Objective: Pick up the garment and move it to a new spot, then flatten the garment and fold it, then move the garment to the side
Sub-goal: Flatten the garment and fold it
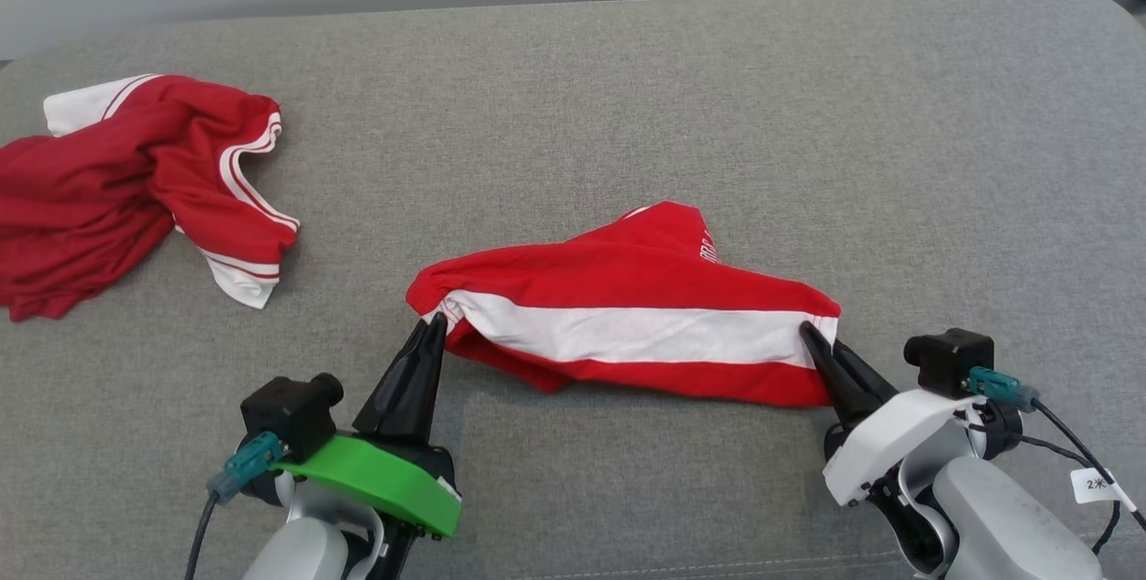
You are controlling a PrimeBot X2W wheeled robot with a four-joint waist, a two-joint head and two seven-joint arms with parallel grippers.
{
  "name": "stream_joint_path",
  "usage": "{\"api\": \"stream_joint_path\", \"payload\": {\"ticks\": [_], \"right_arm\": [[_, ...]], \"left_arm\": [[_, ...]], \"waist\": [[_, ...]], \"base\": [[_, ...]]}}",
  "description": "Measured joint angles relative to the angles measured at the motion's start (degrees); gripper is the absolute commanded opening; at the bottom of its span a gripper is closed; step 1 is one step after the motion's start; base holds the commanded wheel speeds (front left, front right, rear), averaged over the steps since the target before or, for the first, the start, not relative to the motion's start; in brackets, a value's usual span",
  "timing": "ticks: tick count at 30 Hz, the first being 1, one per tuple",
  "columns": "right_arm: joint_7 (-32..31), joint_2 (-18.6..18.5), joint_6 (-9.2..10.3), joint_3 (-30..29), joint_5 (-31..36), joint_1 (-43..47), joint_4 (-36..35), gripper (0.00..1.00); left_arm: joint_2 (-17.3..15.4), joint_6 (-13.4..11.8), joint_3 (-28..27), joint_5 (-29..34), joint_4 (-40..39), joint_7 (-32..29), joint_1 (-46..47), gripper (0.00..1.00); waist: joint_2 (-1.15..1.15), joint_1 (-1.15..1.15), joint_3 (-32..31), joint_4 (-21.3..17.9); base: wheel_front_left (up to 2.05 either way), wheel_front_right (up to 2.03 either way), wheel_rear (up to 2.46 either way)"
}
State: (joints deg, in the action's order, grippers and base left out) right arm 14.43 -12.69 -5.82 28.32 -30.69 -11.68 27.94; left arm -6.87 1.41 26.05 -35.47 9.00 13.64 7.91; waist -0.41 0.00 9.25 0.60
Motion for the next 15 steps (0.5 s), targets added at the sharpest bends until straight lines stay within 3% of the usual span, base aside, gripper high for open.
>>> {"api": "stream_joint_path", "payload": {"ticks": [7,15], "right_arm": [[0.0,-0.7,-0.15,-0.6,0.7,-1.4,-0.8,0.00],[0.0,-1.9,-0.03,-3.9,4.0,-3.8,-8.9,0.00]], "left_arm": [[0.0,0.0,-0.3,-0.1,0.0,0.0,0.0,0.00],[0.7,0.0,-3.4,-3.5,-2.4,0.1,0.0,0.00]], "waist": [[0.00,0.00,-1.2,0.0],[0.00,0.00,-3.0,-0.6]], "base": [[0.00,0.00,0.00],[0.00,0.00,0.00]]}}
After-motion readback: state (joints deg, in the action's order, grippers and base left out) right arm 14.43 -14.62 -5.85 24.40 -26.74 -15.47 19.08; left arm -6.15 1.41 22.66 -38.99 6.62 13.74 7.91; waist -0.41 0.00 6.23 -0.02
